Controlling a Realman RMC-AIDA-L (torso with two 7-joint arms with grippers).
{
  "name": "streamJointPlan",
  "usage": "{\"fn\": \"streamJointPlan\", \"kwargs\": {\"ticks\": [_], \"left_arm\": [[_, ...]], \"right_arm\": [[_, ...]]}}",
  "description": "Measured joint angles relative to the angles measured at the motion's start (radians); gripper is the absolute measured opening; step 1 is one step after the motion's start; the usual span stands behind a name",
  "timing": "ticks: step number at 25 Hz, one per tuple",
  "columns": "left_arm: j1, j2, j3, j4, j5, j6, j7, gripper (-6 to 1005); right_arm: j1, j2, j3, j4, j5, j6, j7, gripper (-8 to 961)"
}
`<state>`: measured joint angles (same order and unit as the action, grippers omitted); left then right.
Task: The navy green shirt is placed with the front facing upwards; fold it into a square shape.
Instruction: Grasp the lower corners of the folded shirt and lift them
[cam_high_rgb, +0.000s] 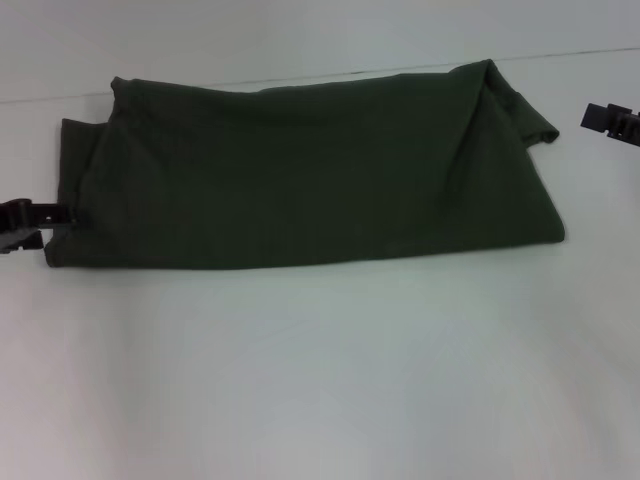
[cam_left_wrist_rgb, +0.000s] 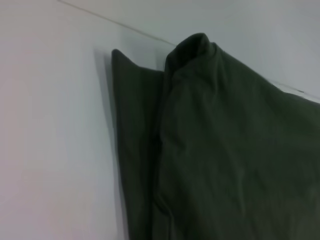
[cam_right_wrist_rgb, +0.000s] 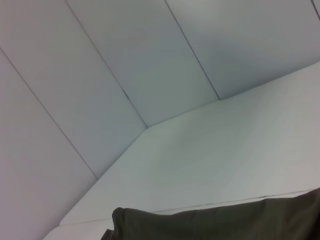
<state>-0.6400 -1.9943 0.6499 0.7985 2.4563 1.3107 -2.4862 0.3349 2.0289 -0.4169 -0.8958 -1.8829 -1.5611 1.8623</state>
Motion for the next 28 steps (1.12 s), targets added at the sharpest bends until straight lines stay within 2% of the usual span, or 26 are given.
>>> {"fn": "streamJointPlan", "kwargs": {"ticks": [9,16,28], "left_arm": [[-0.01,-0.004,0.075,-0.017,0.015,-0.142,0.053,828],[-0.015,-0.01,0.085,-0.042,0.069,-0.158,0.047,828],[-0.033,-0.017,0.086,-0.08,0.072,-0.163,0.055,828]], "right_arm": [[-0.007,0.002,0.006,0.001,0.001,-0.004,0.002,648],[-0.006,-0.004,0.01,0.002,0.003,-0.012,0.009,649],[-0.017,-0.004,0.011,0.002,0.003,-0.016,0.01,645]]}}
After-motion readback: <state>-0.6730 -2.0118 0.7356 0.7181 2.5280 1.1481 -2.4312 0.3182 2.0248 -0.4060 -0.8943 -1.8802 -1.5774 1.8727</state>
